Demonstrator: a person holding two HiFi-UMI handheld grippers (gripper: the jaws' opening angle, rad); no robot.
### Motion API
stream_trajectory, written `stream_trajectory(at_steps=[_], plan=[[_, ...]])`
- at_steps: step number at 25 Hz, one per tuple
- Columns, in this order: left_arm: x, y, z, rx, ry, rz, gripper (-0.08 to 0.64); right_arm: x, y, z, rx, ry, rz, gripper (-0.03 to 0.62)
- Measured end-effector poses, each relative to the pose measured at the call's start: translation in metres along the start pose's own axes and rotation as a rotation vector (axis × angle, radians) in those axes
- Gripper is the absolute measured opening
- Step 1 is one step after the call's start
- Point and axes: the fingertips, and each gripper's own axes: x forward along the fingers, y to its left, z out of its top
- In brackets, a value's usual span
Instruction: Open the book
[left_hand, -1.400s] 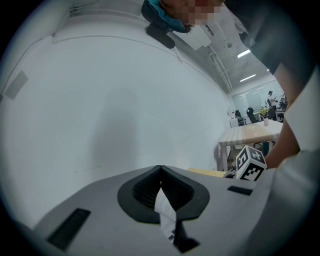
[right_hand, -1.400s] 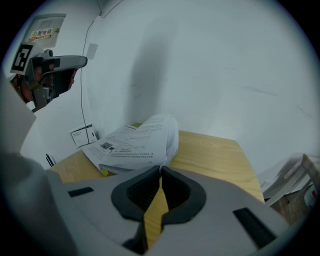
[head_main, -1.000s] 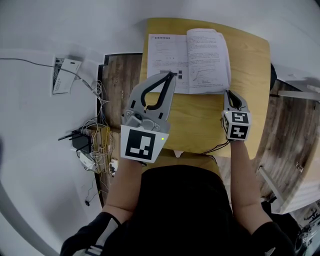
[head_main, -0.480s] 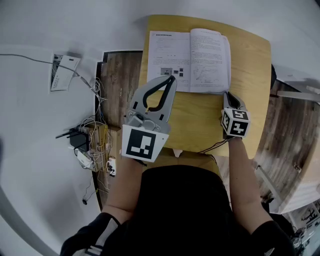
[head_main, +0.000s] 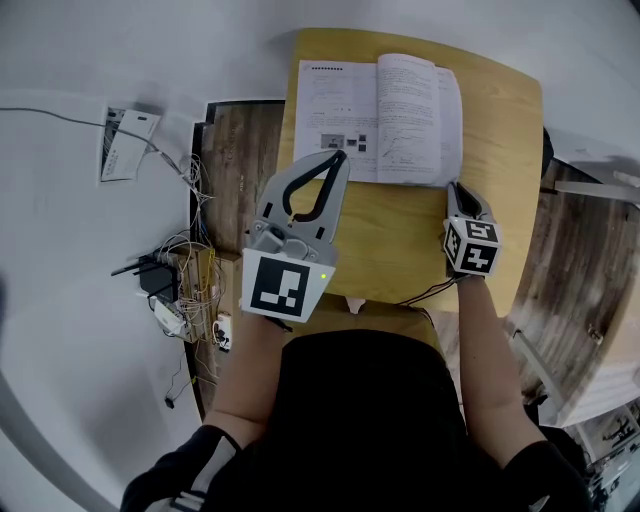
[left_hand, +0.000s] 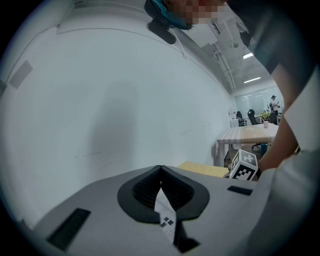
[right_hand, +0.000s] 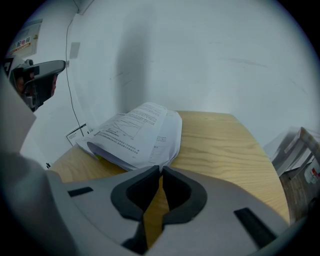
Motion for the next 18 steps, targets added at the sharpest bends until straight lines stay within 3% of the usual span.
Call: stream_trajectory(at_steps=[14,18], plan=[[-0.0014,0.0012,-0.0021,-0.004,0.010,0.012,0.011,-0.0029,-0.0012,0.0027,-0.004,-0.042,0.001,0.049],[-0.0020,0.0012,-0.0020,-0.007,0.009,0.015,0.011,-0.0016,-0.0012,-0.0037,-0.014,-0.010,0.012,0.117]])
